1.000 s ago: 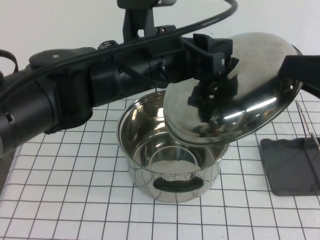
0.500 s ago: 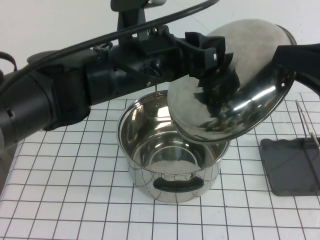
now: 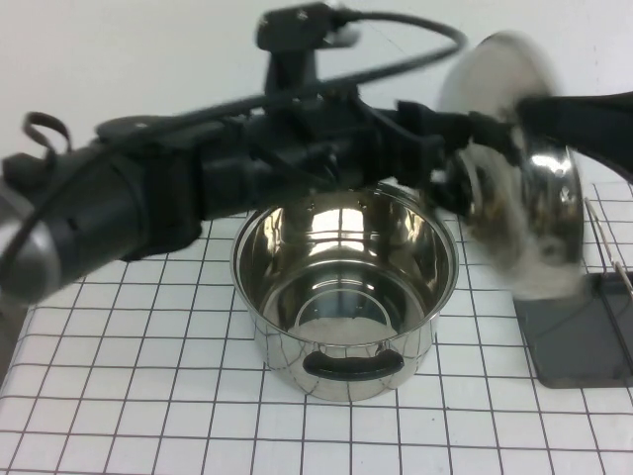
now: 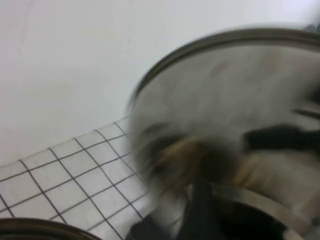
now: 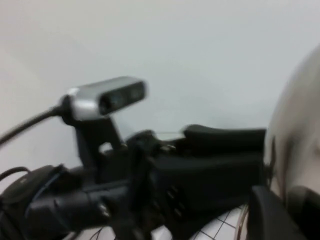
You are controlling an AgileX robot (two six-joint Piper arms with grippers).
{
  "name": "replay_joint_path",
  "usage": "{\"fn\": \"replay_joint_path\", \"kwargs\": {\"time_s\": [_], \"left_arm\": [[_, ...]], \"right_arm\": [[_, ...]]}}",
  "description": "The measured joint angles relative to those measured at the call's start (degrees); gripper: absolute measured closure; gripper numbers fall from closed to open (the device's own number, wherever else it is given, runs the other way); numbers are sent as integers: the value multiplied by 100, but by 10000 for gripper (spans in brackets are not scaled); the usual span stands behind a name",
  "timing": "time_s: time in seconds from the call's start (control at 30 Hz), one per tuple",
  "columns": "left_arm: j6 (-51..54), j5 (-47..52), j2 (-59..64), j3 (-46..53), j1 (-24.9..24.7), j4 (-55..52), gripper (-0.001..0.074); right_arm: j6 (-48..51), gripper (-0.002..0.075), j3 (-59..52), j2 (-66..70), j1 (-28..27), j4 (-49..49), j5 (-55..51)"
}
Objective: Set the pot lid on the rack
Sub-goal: Hand over the pot lid, then place the pot lid on the pot rack
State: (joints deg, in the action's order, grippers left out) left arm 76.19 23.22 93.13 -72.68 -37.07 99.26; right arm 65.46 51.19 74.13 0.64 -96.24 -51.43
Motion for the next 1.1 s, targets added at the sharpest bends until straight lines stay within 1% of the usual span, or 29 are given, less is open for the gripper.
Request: {"fn": "replay_joint_path", "kwargs": {"time_s": [0.03, 0.07, 0.13, 0.2, 0.43, 0.63, 0.7, 0.77, 0.83, 0.97, 1.03, 1.1], "left_arm": [[16, 43, 10, 0, -9, -46, 259], [29, 71, 39, 0, -28, -74, 223], [29, 156, 58, 0, -54, -117, 185], [38, 222, 58, 0, -27, -133, 168], [-32, 547, -70, 0, 505, -163, 158], [-517, 1377, -305, 0, 1122, -176, 163], [-804, 1647, -364, 0, 1343, -318, 197], [-1019, 1920, -427, 0, 1534, -545, 258], [-1125, 2192, -476, 0, 1733, -808, 344], [-1219, 2817, -538, 0, 2023, -1092, 587], [-1219, 3064, -560, 0, 2096, -1151, 667], [-1219, 3215, -583, 0, 2152, -1200, 704]], "right_arm": [[63, 664, 42, 0, 11, 32, -8], [105, 680, 55, 0, 11, 48, -8], [219, 684, 128, 0, 11, 99, 31], [331, 690, 246, 0, 11, 76, 42], [376, 704, 553, 0, 11, 63, -1], [399, 708, 680, 0, 11, 63, 6], [399, 708, 680, 0, -15, 63, 44], [403, 708, 689, 0, -86, 63, 73], [413, 708, 689, 0, -205, 63, 93], [417, 708, 689, 0, -442, 63, 104], [417, 708, 689, 0, -541, 63, 104], [426, 708, 689, 0, -617, 63, 117]]}}
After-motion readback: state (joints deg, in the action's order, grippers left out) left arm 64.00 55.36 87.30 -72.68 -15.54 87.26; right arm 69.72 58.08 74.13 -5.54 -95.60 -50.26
